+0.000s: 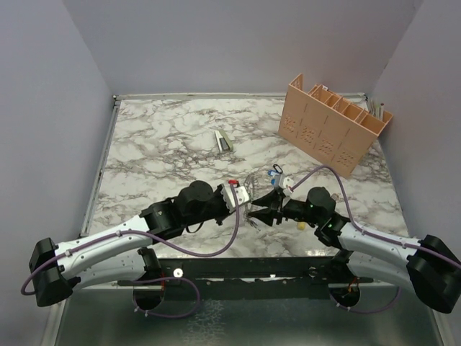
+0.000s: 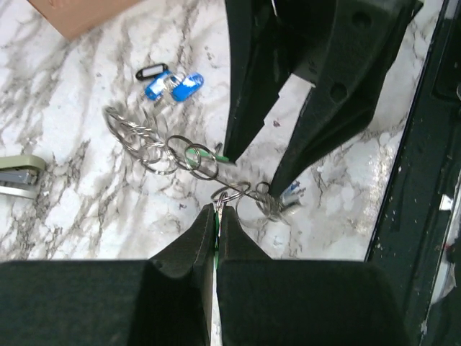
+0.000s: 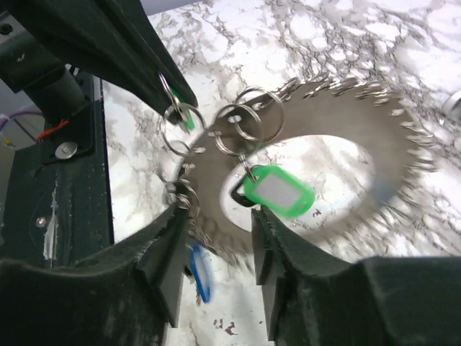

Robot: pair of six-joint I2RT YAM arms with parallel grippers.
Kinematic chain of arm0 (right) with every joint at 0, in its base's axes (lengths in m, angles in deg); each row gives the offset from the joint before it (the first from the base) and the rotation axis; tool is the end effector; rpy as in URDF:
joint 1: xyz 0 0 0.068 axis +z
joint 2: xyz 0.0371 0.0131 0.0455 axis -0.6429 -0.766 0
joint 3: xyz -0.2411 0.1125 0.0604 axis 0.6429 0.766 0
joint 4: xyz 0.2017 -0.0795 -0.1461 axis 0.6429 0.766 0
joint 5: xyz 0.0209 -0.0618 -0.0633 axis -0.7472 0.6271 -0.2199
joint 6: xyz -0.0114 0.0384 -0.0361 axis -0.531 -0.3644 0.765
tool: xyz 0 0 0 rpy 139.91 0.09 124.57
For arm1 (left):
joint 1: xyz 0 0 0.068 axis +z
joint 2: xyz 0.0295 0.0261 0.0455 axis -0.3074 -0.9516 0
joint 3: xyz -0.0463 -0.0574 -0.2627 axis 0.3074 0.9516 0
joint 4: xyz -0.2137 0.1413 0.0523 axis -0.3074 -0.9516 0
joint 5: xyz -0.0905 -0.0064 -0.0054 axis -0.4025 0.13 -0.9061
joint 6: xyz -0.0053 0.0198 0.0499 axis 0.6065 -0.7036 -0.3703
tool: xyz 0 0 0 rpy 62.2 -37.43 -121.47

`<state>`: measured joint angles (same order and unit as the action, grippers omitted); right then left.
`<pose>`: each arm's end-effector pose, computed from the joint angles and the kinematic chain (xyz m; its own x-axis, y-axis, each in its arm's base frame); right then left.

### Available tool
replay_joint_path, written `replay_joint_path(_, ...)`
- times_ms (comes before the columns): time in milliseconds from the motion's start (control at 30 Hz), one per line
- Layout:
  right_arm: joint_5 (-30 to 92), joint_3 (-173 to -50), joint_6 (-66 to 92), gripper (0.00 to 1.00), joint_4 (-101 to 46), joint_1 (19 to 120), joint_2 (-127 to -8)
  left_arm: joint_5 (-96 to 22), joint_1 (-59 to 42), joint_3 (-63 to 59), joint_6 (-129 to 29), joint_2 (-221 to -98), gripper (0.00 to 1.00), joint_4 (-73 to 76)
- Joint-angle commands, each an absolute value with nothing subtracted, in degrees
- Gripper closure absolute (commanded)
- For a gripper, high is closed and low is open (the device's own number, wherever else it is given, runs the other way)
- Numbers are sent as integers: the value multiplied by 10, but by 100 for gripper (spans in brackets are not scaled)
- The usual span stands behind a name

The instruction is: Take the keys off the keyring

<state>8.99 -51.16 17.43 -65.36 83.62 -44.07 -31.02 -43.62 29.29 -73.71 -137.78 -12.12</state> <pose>0.1357 0.1533 0.2071 -0.1010 -0.0460 -0.9938 -0.9515 0.2962 0.0830 0.1014 -0.1899 0.2851 -0.0074 0.4447 -0.8957 0.9156 0.3630 0.1727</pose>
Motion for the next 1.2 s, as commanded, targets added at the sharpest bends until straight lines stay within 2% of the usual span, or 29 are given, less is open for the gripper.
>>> replay_joint_path(0,130,-490,193,49,-652,831,-441,-328,-420,316,-740,-1339,100,-28)
replay_joint_path(133,138,-482,215,40,-666,830,-437,-369,-400,335,-721,-1342,100,11)
replay_joint_path(333,168,-454,212,33,-715,830,-415,-389,-384,338,-728,-1351,100,9)
replay_joint_path(467,144,-424,227,27,-776,831,-413,-391,-380,342,-738,-1348,100,3)
replay_joint_path(700,104,-459,210,21,-729,831,-438,-427,-372,350,-746,-1340,100,16)
replay_joint_path(867,121,-445,173,11,-761,830,-425,-428,-371,356,-757,-1337,100,14)
replay_joint_path(1000,153,-449,153,15,-742,830,-423,-427,-370,355,-756,-1335,100,15)
replay_joint_path(1167,122,-447,126,18,-768,831,-431,-430,-369,355,-752,-1334,100,18)
